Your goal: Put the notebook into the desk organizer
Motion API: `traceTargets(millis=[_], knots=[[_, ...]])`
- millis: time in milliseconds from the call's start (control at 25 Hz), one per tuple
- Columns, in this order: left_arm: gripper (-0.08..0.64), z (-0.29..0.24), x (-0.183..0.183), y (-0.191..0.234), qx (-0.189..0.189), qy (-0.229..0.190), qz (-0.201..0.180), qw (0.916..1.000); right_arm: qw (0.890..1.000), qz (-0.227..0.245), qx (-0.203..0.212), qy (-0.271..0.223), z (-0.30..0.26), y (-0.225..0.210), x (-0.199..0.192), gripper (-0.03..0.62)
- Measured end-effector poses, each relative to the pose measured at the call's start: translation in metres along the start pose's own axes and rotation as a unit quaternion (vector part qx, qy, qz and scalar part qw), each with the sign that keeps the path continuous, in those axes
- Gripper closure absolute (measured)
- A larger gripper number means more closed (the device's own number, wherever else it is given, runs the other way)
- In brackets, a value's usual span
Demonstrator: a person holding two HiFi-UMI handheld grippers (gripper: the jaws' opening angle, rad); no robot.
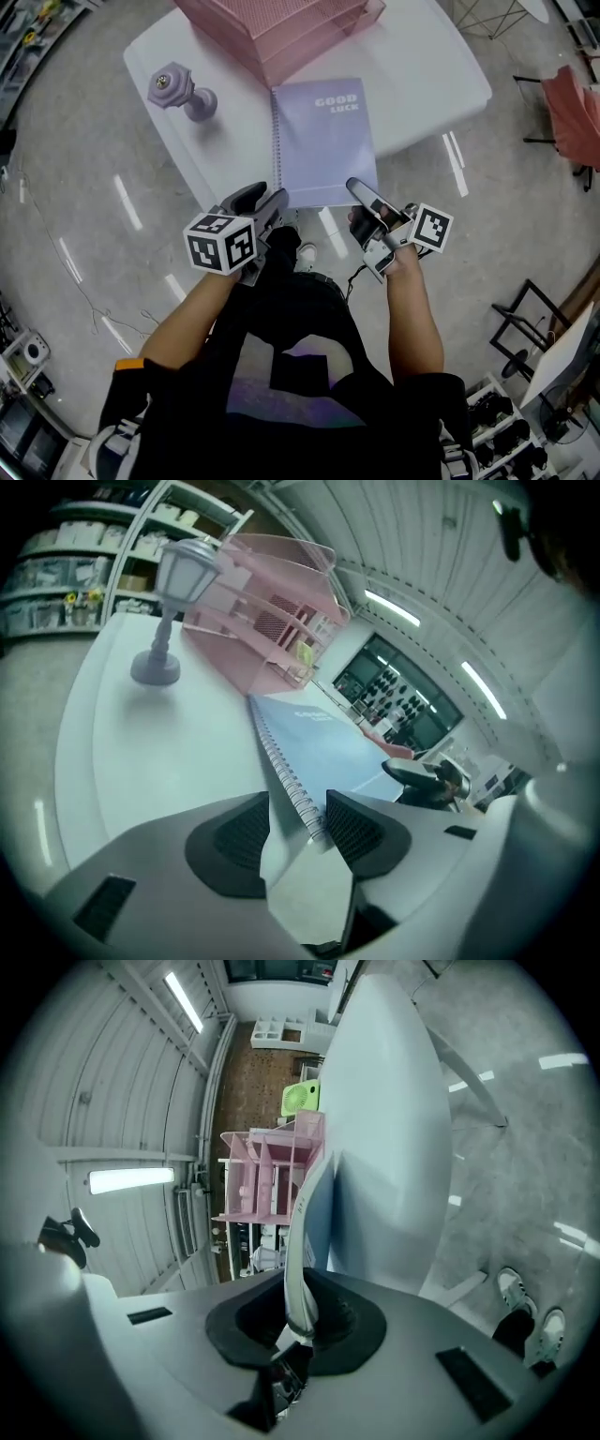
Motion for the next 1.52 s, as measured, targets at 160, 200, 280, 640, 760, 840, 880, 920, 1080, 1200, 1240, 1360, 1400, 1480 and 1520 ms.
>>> traceTargets(millis=[160, 200, 280, 640, 760, 840, 880, 920, 1080, 1200, 1240, 1360, 1400, 1480, 1520], knots=[[0.336, 0.005, 0.001, 0.01, -0.042, 0.009, 0.088, 0.9952, 1.0, -0.006, 0.012, 0.0, -0.001, 0.003, -0.001, 0.549], [0.33, 0.005, 0.001, 0.01, -0.057, 0.012, 0.102, 0.9931, 1.0, -0.005, 0.014, 0.0, -0.002, 0.004, -0.001, 0.549], [0.327, 0.003, 0.003, 0.008, -0.084, 0.018, 0.117, 0.9893, 1.0, -0.003, 0.015, 0.002, -0.003, 0.006, -0.001, 0.549], [0.408, -0.008, 0.011, 0.003, -0.113, 0.044, 0.135, 0.9834, 0.999, 0.051, -0.015, 0.008, -0.005, 0.021, -0.004, 0.549], [0.454, -0.005, 0.015, -0.001, -0.114, 0.049, 0.116, 0.9854, 0.993, 0.105, -0.044, 0.014, -0.006, 0.039, -0.007, 0.549], [0.463, -0.003, 0.016, -0.007, -0.115, 0.057, 0.098, 0.9869, 0.988, 0.136, -0.07, 0.01, -0.001, 0.055, -0.011, 0.549], [0.463, -0.002, 0.018, -0.012, -0.118, 0.058, 0.089, 0.9873, 0.985, 0.151, -0.086, 0.005, 0.002, 0.062, -0.013, 0.548], [0.465, 0.0, 0.021, -0.016, -0.123, 0.057, 0.08, 0.9876, 0.981, 0.165, -0.104, 0.0, 0.006, 0.07, -0.014, 0.548], [0.471, 0.003, 0.039, -0.04, -0.152, 0.034, 0.034, 0.9872, 0.96, 0.226, -0.162, -0.03, 0.022, 0.102, -0.016, 0.546], [0.476, 0.007, 0.056, -0.06, -0.167, 0.011, 0.002, 0.9859, 0.944, 0.268, -0.183, -0.057, 0.031, 0.127, -0.014, 0.546], [0.477, 0.01, 0.061, -0.067, -0.169, 0.004, -0.009, 0.9855, 0.939, 0.28, -0.189, -0.065, 0.034, 0.134, -0.014, 0.545], [0.48, 0.018, 0.074, -0.086, -0.172, -0.021, -0.038, 0.9841, 0.921, 0.321, -0.203, -0.084, 0.038, 0.153, -0.012, 0.541], [0.48, 0.021, 0.079, -0.091, -0.172, -0.032, -0.049, 0.9833, 0.915, 0.336, -0.206, -0.09, 0.039, 0.158, -0.01, 0.541], [0.482, 0.025, 0.09, -0.104, -0.17, -0.057, -0.069, 0.9813, 0.902, 0.365, -0.208, -0.097, 0.041, 0.17, -0.004, 0.541], [0.483, 0.028, 0.096, -0.11, -0.168, -0.07, -0.077, 0.9802, 0.897, 0.379, -0.207, -0.098, 0.042, 0.175, 0.001, 0.541]])
Point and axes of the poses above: the fingertips, and each gripper's own axes: z backward along the fingers, y to its left, x out of its top, the point moved 10 cm from there along z, backward along the fingers, and after that the axes turned 3 degrees about x, right-handed, at the moved point
